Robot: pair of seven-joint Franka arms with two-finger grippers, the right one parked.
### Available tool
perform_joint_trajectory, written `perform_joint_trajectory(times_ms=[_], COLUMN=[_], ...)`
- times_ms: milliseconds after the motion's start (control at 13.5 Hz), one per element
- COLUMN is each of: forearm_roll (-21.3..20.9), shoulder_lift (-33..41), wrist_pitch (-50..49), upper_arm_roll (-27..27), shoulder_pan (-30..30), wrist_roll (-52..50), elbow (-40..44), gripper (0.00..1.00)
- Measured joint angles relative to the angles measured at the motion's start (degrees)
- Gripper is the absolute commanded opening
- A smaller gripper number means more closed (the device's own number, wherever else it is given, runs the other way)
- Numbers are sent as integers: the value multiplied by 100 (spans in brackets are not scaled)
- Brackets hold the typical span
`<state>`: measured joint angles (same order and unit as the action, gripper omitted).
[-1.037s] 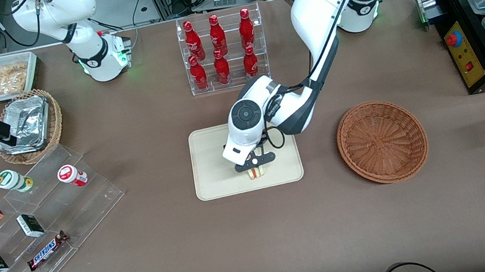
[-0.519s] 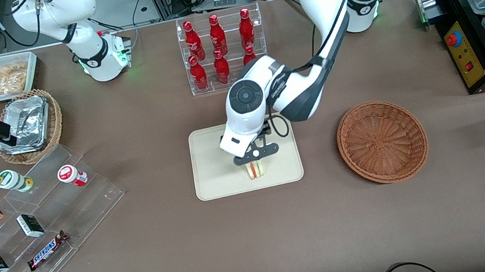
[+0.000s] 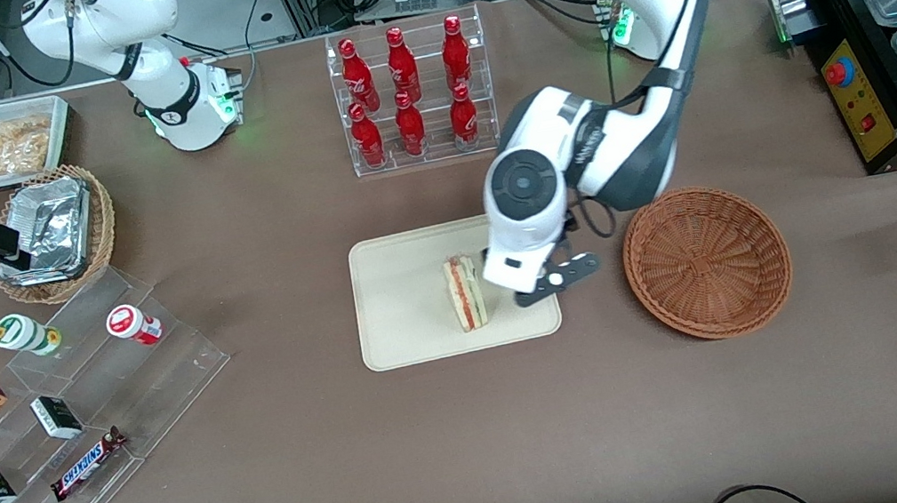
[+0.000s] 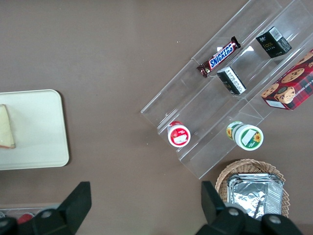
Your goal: Place sandwich from basket to tray
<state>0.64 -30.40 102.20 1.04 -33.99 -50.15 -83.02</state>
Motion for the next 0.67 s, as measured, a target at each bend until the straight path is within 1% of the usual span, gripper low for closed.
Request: perform_joint_trajectory(times_ms=[296,519,667], forearm_roll=[0,-45,-62], shoulder_lift=[817,1318,1601], wrist_pitch=[-116,-503,-833], upper_arm_roll=[-46,-87,-88], shoulder_pan=[573,921,1274], wrist_roll=[900,1486,2033], elbow=[-792,-975,-987], gripper=[100,100,100])
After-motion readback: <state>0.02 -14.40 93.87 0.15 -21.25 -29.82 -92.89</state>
